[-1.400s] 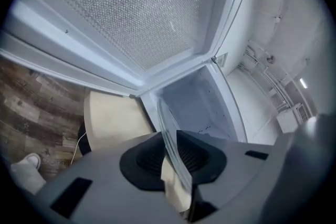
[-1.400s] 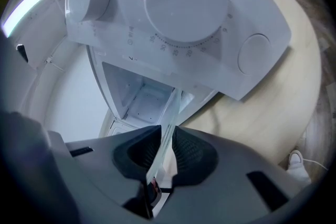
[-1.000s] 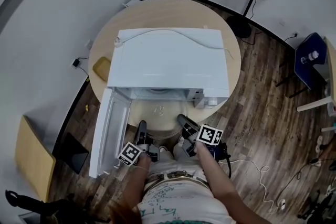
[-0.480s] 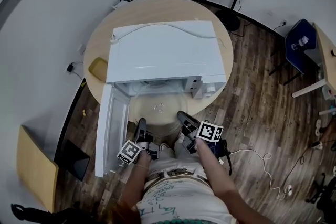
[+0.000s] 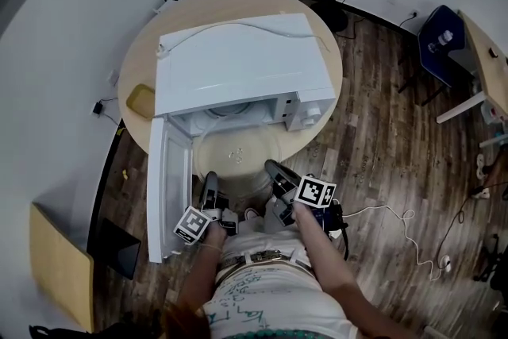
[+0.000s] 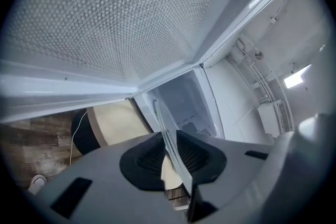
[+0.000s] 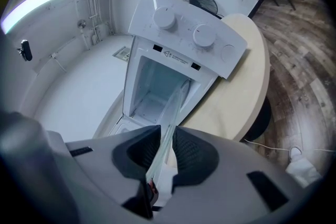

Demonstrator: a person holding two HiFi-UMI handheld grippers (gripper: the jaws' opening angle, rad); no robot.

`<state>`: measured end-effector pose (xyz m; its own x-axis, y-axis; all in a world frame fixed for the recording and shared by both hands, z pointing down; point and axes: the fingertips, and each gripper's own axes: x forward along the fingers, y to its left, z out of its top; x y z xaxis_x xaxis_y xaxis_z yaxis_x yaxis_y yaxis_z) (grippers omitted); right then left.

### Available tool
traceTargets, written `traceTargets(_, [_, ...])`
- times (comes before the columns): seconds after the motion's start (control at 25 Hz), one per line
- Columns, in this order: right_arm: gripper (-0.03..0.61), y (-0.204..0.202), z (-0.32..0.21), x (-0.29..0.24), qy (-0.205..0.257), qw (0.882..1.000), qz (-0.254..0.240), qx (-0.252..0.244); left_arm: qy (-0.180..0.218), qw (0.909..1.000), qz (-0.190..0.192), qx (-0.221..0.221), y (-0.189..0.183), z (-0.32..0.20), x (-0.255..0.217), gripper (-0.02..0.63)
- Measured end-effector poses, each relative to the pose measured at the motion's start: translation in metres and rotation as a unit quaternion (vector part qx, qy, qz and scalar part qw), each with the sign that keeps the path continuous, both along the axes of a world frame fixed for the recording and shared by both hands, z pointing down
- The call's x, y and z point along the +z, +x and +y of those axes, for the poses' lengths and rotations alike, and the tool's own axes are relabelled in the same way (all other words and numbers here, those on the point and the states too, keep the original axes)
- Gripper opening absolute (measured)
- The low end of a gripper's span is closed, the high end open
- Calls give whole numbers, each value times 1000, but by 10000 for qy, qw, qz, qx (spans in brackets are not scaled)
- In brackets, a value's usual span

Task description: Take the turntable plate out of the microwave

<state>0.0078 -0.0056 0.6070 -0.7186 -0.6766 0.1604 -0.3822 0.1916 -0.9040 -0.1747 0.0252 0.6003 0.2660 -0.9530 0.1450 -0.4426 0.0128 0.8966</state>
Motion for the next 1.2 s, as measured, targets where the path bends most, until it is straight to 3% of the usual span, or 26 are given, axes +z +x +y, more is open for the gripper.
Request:
traceTargets(0.64, [63, 2, 16, 0, 88, 9998, 33, 176, 132, 9996, 25, 238, 3, 8, -4, 72])
traceTargets(1.2, [63, 30, -1, -21, 110, 9995, -167, -236, 266, 9993, -41, -253, 33, 8, -28, 71])
